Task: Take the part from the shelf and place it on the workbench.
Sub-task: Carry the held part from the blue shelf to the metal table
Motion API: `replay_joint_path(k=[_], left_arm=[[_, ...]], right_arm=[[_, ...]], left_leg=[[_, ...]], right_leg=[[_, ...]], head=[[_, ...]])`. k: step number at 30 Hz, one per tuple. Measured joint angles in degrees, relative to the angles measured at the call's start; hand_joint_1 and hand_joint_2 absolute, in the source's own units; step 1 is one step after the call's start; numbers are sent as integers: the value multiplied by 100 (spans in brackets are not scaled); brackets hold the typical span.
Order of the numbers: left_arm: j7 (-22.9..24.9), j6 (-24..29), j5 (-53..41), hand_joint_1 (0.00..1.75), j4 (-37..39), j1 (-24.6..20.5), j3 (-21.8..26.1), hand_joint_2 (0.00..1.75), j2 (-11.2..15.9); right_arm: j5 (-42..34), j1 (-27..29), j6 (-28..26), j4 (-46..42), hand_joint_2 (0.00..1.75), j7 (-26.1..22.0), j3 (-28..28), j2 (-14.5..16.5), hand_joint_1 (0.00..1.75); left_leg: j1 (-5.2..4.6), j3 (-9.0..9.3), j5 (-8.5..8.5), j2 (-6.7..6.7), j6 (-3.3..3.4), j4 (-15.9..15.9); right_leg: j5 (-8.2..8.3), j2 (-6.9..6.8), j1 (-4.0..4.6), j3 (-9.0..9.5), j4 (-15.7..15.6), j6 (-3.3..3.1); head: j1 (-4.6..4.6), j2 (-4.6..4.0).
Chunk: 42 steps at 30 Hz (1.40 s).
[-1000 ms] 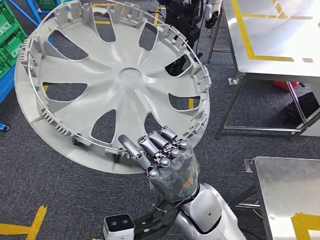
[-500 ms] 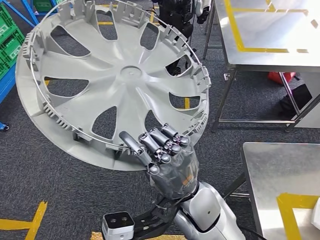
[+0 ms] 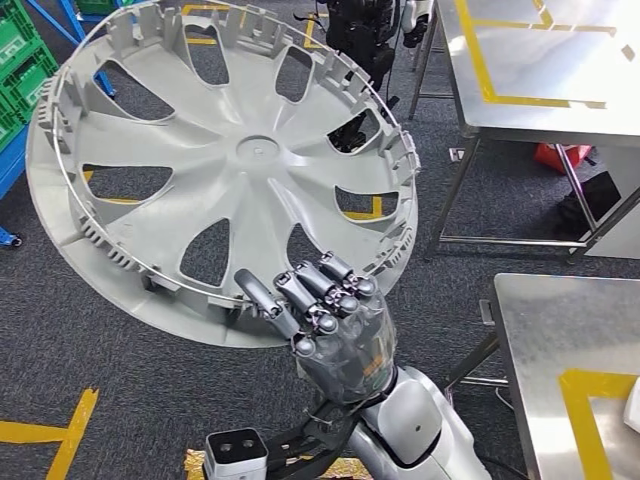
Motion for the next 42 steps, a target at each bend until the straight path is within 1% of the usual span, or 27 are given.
replay_joint_path(k=[1, 2, 3, 4, 5, 6, 7, 8, 16, 22, 27, 33, 35, 36, 37, 38, 39, 40, 41, 42], left_arm=[[0, 0, 0, 0, 0, 0, 0, 175, 0], [0, 0, 1, 0, 0, 0, 0, 175, 0], [1, 0, 1, 0, 0, -1, 0, 175, -1], [6, 0, 2, 0, 0, -5, -1, 175, -1], [12, 0, 5, 0, 0, -10, -1, 175, -1], [18, 0, 7, 0, 0, -15, -2, 175, 0], [23, 0, 9, 0, 0, -20, -2, 175, 1], [24, 0, 11, 0, 0, -21, -2, 175, 2], [24, 0, 11, 0, 0, -23, -3, 175, 2], [24, -1, 11, 0, 0, -24, -4, 175, 0], [26, -32, 14, 0, 0, -25, -4, 175, -2], [33, -51, 28, 0, 0, -27, -5, 175, 4], [33, -55, 29, 0, 0, -29, -8, 175, 2], [33, -56, 29, 0, 0, -34, -11, 175, -2], [34, -57, 29, 0, 0, -39, -21, 175, -7], [35, -57, 29, 0, 0, -43, -36, 175, -11], [35, -58, 32, 0, 0, -47, -54, 175, -13], [36, -58, 36, 0, 0, -47, -70, 175, -13], [37, -59, 43, 0, 0, -47, -82, 175, -12], [39, -59, 51, 0, 0, -47, -90, 175, -11]], right_arm=[[0, 0, 0, 0, 175, 0, 0, 0, 175], [0, 0, 0, 0, 175, 1, 0, 0, 175], [0, -1, 0, 0, 175, 2, 0, 0, 175], [0, -7, 0, -1, 175, 1, 1, 0, 175], [1, -9, 1, -1, 175, 2, -1, 0, 175], [0, -12, 1, -1, 175, 6, -2, 0, 175], [-1, -14, 2, -1, 175, 10, -6, 0, 175], [-1, -12, 2, 0, 175, 15, -11, 0, 175], [0, -13, 1, -1, 175, 13, -17, 0, 175], [0, -13, 1, 0, 175, 13, -17, 0, 175], [0, -13, 2, 0, 175, 51, -10, 0, 175], [5, -14, 2, 1, 175, 239, 39, 0, 175], [7, -15, 2, 1, 175, 276, 54, 0, 175], [7, -16, 2, 0, 175, 287, 59, 0, 175], [8, -23, 1, 0, 175, 296, 63, -1, 175], [8, -33, 1, 0, 175, 303, 68, -1, 175], [8, -41, 0, 1, 175, 309, 73, -4, 175], [8, -49, 0, 1, 175, 312, 79, -10, 175], [8, -52, 0, 2, 175, 310, 83, -17, 175], [8, -50, 0, 2, 175, 306, 87, -26, 175]], left_leg=[[0, 0, 0, 0, 0, 0], [0, -1, 1, 0, -1, 2], [0, -1, 2, -1, -3, 6], [-11, -18, 8, -1, -22, 26], [-24, -45, 20, -1, -21, 48], [-37, -72, 34, -1, -18, 68], [-49, -99, 52, -1, -17, 84], [-48, -109, 66, -2, -3, 80], [-31, -135, 121, -2, -103, 51], [-31, -169, 140, -2, -133, 50], [-36, -181, 142, -2, -134, 58], [-63, -227, 126, -5, -78, 125], [-56, -226, 147, -3, -44, 96], [-42, -212, 174, 10, -25, 50], [-26, -200, 205, 26, 0, 1], [-10, -192, 234, 46, 20, -43], [-4, -197, 249, 71, 29, -61], [-4, -210, 255, 93, 37, -61], [-4, -223, 256, 121, 35, -55], [-3, -232, 256, 155, 32, -47]], right_leg=[[10, 0, 0, 14, -22, -1], [49, 0, 0, 68, -111, -3], [118, -2, -1, 169, -278, -8], [194, -1, 1, 360, -609, -28], [270, -1, 4, 532, -922, -48], [319, 0, 9, 663, -1167, -68], [338, 0, 15, 745, -1332, -87], [347, 0, 19, 732, -1326, -93], [364, -4, 39, 682, -1290, -157], [384, -5, 36, 653, -1289, -182], [395, -6, 26, 646, -1289, -172], [421, -10, 5, 630, -1291, -119], [432, -7, 9, 632, -1309, -88], [409, -3, 10, 613, -1296, -70], [332, 2, 11, 564, -1212, -48], [196, 8, 9, 467, -1017, -29], [12, 9, -4, 318, -705, -12], [-173, 10, -15, 148, -326, 7], [-297, 8, -29, -5, 12, 25], [-327, 4, -43, -90, 201, 43]], head=[[0, 0], [1, 0], [1, 0], [-2, 1], [-9, 1], [-15, 1], [-22, 1], [-26, 0], [-22, 0], [-22, 0], [-22, 0], [-24, 0], [-23, 0], [-22, 0], [-13, 0], [-1, 0], [9, 0], [19, 0], [21, 0], [21, 0]])
